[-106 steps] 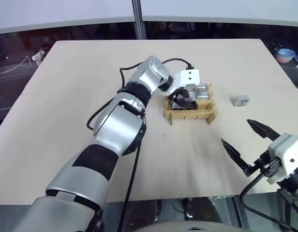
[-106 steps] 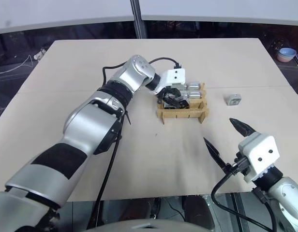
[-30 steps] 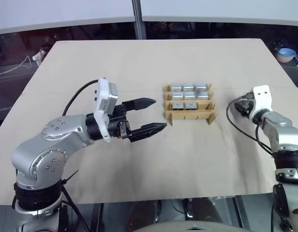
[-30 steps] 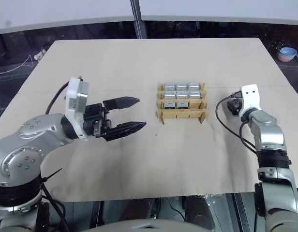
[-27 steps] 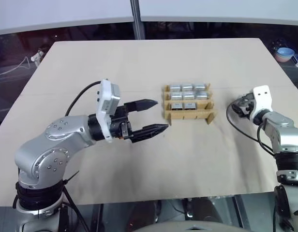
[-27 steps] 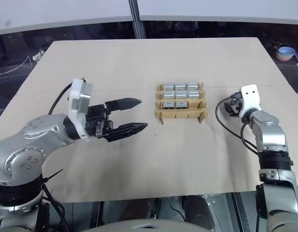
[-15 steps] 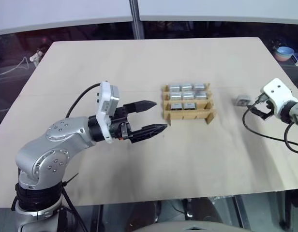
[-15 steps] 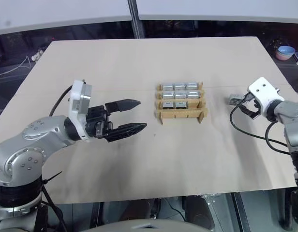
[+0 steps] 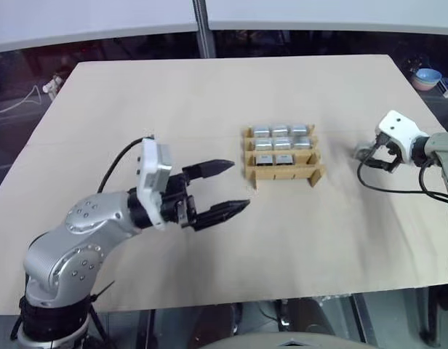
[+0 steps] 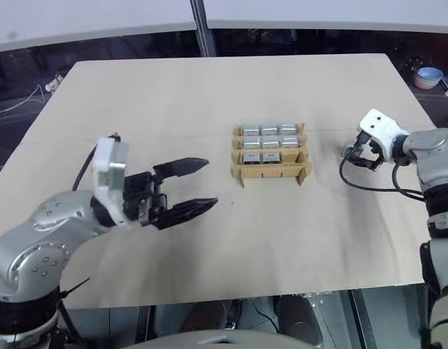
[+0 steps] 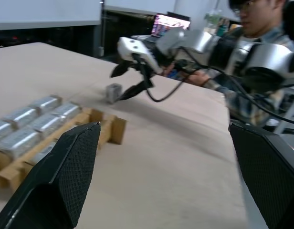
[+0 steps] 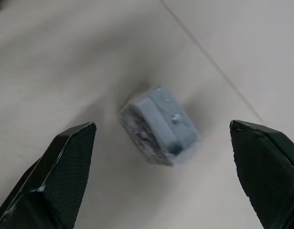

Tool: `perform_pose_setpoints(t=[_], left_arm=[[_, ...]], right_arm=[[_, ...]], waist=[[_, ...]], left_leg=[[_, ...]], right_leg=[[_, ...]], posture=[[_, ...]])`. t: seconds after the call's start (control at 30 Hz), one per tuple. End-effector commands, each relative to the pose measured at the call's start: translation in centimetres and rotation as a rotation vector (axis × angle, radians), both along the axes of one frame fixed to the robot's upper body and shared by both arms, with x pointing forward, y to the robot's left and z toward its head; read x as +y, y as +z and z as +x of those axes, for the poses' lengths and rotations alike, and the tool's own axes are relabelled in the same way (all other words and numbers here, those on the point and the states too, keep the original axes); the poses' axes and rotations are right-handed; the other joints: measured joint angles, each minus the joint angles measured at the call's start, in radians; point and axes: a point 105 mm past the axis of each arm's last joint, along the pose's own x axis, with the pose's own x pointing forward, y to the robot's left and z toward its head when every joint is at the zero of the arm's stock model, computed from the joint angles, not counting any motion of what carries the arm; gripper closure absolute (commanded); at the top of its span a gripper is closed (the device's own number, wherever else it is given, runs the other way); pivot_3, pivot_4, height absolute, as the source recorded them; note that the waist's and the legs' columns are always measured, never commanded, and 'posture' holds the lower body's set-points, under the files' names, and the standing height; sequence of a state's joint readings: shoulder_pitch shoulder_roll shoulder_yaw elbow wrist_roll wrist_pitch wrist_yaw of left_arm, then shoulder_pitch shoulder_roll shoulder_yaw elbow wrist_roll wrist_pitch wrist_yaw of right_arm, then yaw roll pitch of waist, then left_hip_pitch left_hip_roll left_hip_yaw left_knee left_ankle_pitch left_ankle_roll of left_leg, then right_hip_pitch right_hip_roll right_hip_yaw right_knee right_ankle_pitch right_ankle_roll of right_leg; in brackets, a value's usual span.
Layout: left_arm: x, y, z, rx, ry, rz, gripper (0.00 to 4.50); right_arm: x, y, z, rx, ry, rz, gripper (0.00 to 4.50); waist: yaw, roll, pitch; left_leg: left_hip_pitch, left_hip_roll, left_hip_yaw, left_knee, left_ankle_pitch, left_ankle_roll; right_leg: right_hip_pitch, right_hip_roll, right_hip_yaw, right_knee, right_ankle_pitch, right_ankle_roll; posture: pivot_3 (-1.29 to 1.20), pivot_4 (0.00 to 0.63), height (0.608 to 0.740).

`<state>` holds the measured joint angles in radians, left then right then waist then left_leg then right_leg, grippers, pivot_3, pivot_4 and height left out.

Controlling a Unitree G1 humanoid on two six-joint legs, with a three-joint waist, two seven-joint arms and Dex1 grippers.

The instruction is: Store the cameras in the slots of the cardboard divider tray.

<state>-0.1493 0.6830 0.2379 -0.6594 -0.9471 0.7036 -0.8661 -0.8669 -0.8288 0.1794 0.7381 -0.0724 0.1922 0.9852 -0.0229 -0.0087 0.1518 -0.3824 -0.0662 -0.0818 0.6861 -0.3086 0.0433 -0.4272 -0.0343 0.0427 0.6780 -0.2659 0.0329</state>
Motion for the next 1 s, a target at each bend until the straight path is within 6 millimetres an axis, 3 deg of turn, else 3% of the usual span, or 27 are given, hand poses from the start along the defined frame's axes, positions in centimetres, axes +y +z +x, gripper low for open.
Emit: perform_pose_setpoints(t=[0.03, 0.5, 0.6, 0.8, 0.87, 1.0], left_arm=[[0.1, 1.0, -0.9, -0.083, -0.026, 0.008, 0.00], [0.3, 0.8, -1.2, -0.084, 0.013, 0.017, 0.00], [0.3, 0.8, -1.2, -0.085, 0.020, 0.020, 0.00], [0.4, 0.8, -1.2, -0.084, 0.029, 0.023, 0.00], [0.4, 0.5, -1.2, -0.077, 0.033, 0.041, 0.00], [0.5, 0.3, -1.1, -0.069, 0.039, 0.041, 0.00]], right_arm=[[0.0, 1.4, 0.5, -0.020, 0.014, -0.002, 0.04], [-0.7, 0.0, 1.3, 0.037, 0.006, -0.074, 0.04], [-0.6, 0.2, 1.5, 0.033, 0.007, -0.072, 0.95], [-0.2, 0.3, 1.5, 0.026, 0.035, -0.072, 3.57], [-0.4, 0.6, 1.3, 0.022, 0.059, -0.089, 3.77], [1.3, 3.8, 0.3, 0.020, 0.172, 0.034, 3.77]], waist=[[0.005, 0.000, 0.000], [0.006, 0.000, 0.000], [0.005, 0.000, 0.000], [-0.001, 0.000, 0.000], [-0.002, 0.000, 0.000], [-0.006, 0.004, 0.002]], left_leg=[[0.000, 0.000, 0.000, 0.000, 0.000, 0.000], [0.000, 0.000, 0.000, 0.000, 0.000, 0.000], [0.000, 0.000, 0.000, 0.000, 0.000, 0.000], [0.000, 0.000, 0.001, 0.000, 0.000, 0.000], [0.001, 0.000, 0.001, 0.000, 0.000, 0.000], [-0.001, 0.000, 0.001, 0.000, 0.000, 0.000]], right_leg=[[0.000, 0.000, 0.000, 0.000, 0.000, 0.000], [0.000, 0.000, 0.000, 0.000, 0.000, 0.000], [-0.001, 0.000, 0.000, 0.000, 0.000, 0.000], [0.000, 0.000, 0.001, 0.000, 0.000, 0.000], [0.000, 0.000, 0.001, 0.001, 0.000, 0.000], [-0.001, 0.000, 0.001, 0.000, 0.000, 0.000]], posture=[[0.00, 0.150, 0.740], [0.00, 0.150, 0.740], [0.00, 0.150, 0.740], [0.00, 0.150, 0.740], [0.00, 0.150, 0.740], [0.00, 0.150, 0.740]])
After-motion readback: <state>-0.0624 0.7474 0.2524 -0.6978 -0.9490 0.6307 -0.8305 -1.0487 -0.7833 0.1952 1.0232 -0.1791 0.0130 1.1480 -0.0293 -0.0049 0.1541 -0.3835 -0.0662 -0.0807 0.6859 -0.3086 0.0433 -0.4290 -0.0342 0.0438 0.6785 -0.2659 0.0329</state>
